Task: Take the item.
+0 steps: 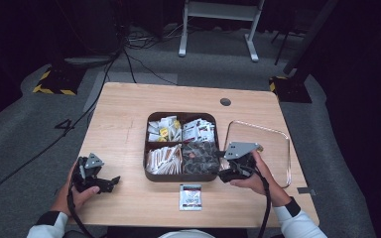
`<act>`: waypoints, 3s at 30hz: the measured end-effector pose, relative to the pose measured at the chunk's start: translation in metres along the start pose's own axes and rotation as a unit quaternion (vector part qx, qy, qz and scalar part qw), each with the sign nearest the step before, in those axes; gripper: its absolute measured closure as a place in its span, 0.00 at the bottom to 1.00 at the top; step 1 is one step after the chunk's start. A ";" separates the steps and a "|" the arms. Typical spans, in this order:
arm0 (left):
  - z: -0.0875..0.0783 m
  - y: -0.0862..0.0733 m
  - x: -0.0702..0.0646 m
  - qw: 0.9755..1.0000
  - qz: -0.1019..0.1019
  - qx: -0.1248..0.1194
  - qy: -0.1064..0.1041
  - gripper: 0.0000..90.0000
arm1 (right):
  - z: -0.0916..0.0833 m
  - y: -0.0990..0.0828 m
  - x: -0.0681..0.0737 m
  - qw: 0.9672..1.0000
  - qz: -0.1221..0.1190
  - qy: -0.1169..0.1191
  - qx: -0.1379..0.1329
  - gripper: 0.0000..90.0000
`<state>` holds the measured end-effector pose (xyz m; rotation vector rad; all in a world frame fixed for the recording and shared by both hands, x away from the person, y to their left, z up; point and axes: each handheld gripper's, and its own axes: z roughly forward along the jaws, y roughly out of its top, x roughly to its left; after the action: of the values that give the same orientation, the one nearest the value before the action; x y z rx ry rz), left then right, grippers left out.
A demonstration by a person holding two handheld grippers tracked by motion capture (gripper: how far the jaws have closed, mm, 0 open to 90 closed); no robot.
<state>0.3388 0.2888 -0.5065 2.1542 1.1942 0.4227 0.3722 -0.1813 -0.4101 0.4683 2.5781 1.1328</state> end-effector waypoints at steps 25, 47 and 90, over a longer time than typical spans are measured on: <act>0.000 0.000 0.000 1.000 0.000 0.000 0.000 0.00 | -0.019 -0.050 -0.074 0.989 0.096 -0.111 0.028 0.36; 0.000 0.000 0.000 1.000 -0.001 0.000 -0.001 0.00 | -0.023 -0.103 -0.118 0.969 0.171 -0.166 0.066 0.37; 0.000 0.000 0.000 1.000 0.000 0.000 -0.002 0.00 | -0.015 -0.140 -0.131 0.965 0.212 -0.145 0.053 0.66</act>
<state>0.3395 0.2887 -0.5066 2.1543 1.1921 0.4177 0.4603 -0.3330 -0.4887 1.1624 2.3462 0.9590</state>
